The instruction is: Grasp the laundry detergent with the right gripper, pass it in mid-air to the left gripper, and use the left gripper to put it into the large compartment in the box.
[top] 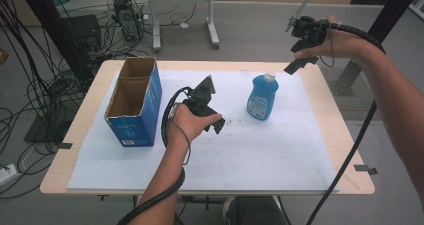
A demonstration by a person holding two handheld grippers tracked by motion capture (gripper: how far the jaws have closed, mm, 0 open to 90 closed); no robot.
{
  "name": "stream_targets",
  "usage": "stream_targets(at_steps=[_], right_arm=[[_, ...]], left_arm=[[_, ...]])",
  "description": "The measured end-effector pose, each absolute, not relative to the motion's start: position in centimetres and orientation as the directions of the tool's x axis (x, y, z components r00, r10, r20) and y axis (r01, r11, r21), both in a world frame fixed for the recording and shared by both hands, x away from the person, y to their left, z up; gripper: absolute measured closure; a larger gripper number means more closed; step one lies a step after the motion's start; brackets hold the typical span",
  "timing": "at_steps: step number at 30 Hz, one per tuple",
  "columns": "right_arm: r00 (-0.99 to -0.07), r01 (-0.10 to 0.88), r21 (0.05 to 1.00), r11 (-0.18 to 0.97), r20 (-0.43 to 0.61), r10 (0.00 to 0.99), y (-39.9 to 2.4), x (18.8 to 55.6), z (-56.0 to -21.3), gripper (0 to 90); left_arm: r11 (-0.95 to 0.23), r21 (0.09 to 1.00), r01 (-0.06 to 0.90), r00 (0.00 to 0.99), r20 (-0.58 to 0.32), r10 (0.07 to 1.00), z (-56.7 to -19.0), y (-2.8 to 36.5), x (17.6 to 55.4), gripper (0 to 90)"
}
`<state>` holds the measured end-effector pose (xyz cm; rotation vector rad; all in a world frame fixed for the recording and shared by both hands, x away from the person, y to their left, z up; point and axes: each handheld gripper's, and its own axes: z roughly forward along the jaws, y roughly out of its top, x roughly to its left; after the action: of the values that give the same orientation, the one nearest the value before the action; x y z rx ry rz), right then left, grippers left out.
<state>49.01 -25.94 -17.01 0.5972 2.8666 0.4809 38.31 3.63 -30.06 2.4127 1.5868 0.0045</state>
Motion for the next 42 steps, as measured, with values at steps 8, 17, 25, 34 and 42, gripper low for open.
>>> stream_targets(at_steps=[8, 17, 25, 34, 42], right_arm=[[-0.888, 0.382, 0.394, 0.836, -0.093, 0.45, -28.7, 47.9, -19.1, 8.2], [-0.868, 0.409, 0.457, 0.79, -0.073, 0.492, -30.7, 47.1, -21.6, 7.4], [-0.863, 0.397, 0.51, 0.763, -0.075, 0.5, -31.3, 46.4, -23.2, 6.1], [-0.853, 0.391, 0.566, 0.725, -0.074, 0.517, -31.7, 45.9, -25.2, 5.1], [-0.837, 0.395, 0.617, 0.681, -0.065, 0.544, -31.9, 45.6, -26.9, 4.9]], left_arm=[[-0.382, 0.212, 0.899, 0.414, -0.133, 0.9, -30.3, 3.5, 38.4, 6.8], [-0.389, 0.21, 0.897, 0.42, -0.135, 0.897, -30.7, 3.4, 38.6, 6.8], [-0.389, 0.21, 0.897, 0.421, -0.134, 0.897, -31.0, 3.6, 38.5, 6.9], [-0.382, 0.208, 0.9, 0.413, -0.134, 0.901, -31.2, 3.9, 38.5, 6.9], [-0.381, 0.209, 0.901, 0.413, -0.135, 0.901, -31.4, 3.9, 38.5, 6.8]])
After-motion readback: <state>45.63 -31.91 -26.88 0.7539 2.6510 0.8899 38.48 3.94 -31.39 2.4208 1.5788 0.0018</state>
